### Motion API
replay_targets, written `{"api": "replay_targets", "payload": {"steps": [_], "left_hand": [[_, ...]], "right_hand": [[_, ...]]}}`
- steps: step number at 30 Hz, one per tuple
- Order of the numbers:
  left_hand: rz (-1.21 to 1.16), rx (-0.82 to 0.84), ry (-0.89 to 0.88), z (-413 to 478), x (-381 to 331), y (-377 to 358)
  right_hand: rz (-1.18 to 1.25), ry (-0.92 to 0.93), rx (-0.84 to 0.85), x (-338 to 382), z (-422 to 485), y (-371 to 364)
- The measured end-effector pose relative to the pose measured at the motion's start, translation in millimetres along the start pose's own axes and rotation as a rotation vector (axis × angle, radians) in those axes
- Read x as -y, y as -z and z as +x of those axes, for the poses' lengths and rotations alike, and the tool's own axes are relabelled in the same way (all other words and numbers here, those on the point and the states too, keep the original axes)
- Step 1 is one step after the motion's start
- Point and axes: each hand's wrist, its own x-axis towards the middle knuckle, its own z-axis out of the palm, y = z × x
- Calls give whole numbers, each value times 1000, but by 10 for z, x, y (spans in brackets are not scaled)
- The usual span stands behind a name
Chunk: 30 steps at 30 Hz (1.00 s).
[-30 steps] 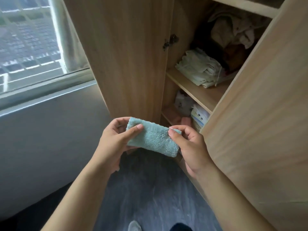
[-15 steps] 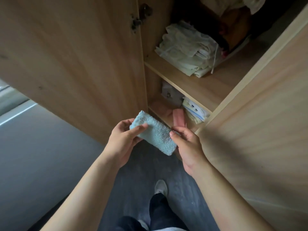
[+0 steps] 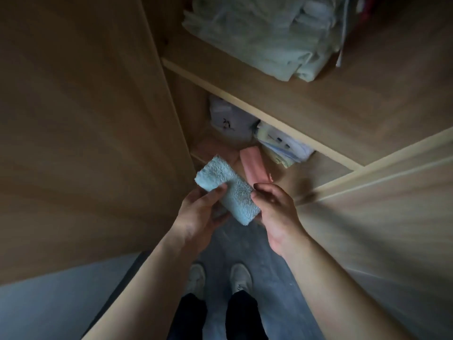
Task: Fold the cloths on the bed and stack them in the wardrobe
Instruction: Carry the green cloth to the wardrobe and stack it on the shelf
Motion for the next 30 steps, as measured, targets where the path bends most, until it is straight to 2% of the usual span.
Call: {"api": "replay_targets", "payload": {"steps": [6,12,17,22,27,30], "left_hand": [[111,24,33,948,156,137],[219,19,23,1691,395,233],[237,-62,-16,2097,563,291],[305,-78,-69,2284,699,331],[272,-93,-52,2318,835,220],[215,-91,-8,2307,924,75]], "right_hand": [[82,-32,-146,-469,739,-210],[70,-20,-178,-874,1352,-334],[-82,26,-159,-1095,1642,-326],[-466,153,-190,-1134,1769,-279],[-577,139,-198,-1123,1824,-177],[-663,202,-229,-1165,1839,-123]]}}
